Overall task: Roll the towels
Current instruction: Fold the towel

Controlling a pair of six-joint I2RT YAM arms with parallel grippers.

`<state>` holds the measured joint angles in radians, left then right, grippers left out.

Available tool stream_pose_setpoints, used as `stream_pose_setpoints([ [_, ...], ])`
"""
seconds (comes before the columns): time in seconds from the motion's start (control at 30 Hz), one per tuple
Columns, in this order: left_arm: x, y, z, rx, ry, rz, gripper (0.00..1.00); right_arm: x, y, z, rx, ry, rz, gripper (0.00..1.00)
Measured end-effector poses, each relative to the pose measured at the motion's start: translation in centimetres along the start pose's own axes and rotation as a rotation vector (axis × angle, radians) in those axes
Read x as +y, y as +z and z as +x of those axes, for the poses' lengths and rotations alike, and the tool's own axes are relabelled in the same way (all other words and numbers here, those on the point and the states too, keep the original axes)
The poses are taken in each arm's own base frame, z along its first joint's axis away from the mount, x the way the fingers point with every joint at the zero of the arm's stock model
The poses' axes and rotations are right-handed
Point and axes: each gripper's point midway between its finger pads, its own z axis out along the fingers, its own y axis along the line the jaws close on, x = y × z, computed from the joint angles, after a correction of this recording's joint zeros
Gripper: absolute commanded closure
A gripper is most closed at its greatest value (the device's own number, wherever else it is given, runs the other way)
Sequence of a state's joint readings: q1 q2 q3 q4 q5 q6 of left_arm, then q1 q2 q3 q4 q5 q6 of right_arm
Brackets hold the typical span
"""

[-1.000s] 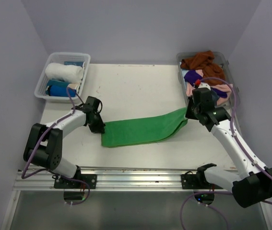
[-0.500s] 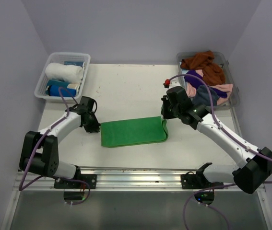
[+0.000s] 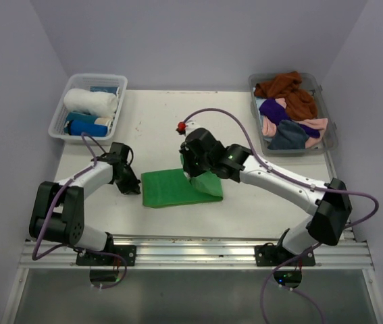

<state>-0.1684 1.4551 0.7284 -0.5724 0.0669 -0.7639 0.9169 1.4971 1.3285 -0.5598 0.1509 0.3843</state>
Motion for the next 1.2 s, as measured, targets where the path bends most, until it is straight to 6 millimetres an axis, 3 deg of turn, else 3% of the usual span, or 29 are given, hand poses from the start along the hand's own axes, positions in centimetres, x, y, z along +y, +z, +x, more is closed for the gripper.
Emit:
stream_pose_setpoints([
  [0.13, -0.7, 0.1, 0.1, 0.01, 0.002, 0.035, 0.91, 3.3, 2.5, 1.0, 0.048, -0.043, -0.049, 1.0],
  [0.43, -1.2, 0.2, 0.3, 0.023, 0.003, 0.067, 0.91, 6.6, 6.5, 3.1, 0.133, -0.091, -0.082, 1.0],
  [0.93, -1.9, 0.4, 0.5, 0.032, 0.006, 0.108, 0.91, 8.9, 8.3, 3.0, 0.139, -0.11, -0.103, 1.0],
  [1.2, -2.0, 0.4, 0.5, 0.032, 0.007, 0.113, 0.91, 9.4, 10.0, 4.4, 0.176, -0.126, -0.096, 1.0],
])
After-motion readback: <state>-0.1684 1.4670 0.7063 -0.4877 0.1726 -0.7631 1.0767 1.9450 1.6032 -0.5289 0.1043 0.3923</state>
